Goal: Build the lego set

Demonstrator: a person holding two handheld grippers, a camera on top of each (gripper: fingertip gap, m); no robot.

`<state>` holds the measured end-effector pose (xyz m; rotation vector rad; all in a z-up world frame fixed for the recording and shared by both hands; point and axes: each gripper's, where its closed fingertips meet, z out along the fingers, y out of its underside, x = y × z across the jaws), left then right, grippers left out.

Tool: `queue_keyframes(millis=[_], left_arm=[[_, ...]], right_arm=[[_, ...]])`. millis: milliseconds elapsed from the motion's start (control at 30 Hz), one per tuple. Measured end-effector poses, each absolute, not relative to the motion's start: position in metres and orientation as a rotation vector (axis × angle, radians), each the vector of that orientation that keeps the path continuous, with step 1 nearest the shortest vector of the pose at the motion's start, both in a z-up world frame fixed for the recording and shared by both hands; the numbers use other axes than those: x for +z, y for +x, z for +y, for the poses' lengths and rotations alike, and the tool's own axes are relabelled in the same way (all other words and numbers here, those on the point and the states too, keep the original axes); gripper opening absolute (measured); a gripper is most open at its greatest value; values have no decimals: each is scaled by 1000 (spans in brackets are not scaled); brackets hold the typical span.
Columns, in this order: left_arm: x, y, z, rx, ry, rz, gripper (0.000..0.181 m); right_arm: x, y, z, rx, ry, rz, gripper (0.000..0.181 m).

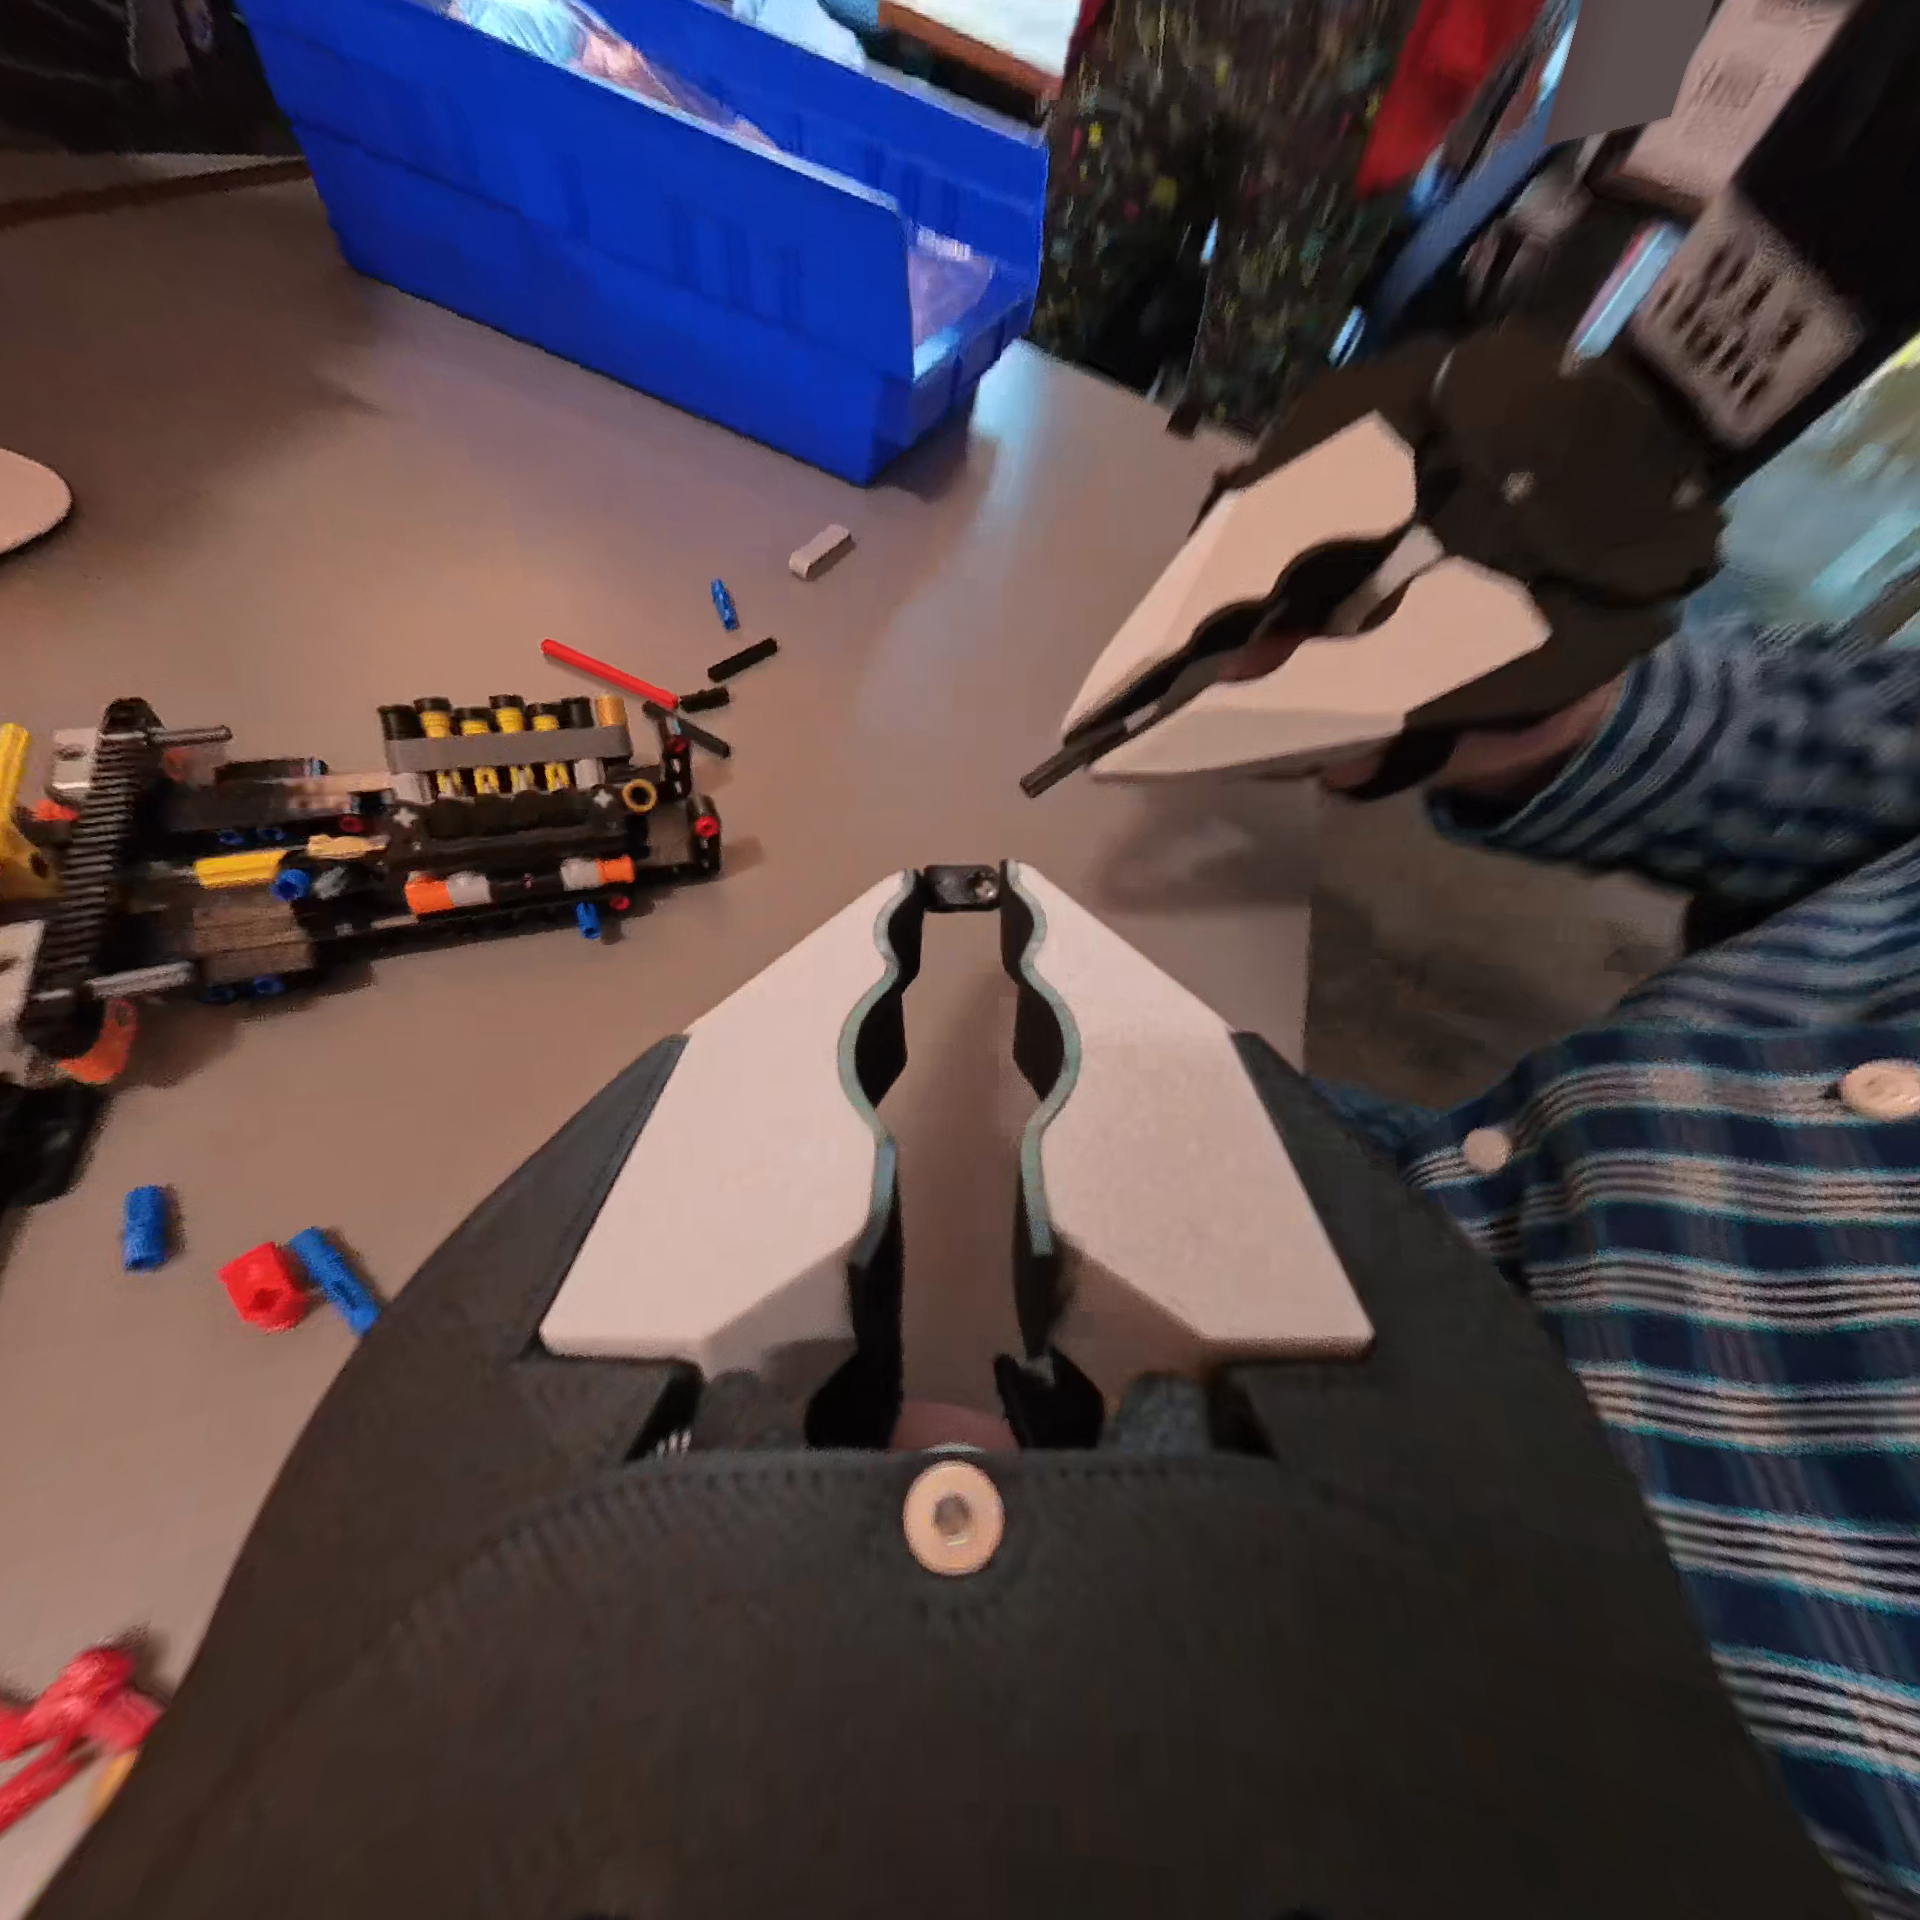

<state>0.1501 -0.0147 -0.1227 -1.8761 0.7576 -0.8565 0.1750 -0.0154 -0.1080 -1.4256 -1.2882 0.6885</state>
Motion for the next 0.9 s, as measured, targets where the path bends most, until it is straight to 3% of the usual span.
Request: queue_keyframes(millis=[433, 900], left_arm=[[-72, 135, -6, -1475, -1590, 289, 12], [-59, 130, -6, -1692, -1448, 145, 11]], right_arm=[[-70, 156, -20, 786, -1291, -1235, 3], [-55, 142, -13, 843, -1201, -1221, 3]])
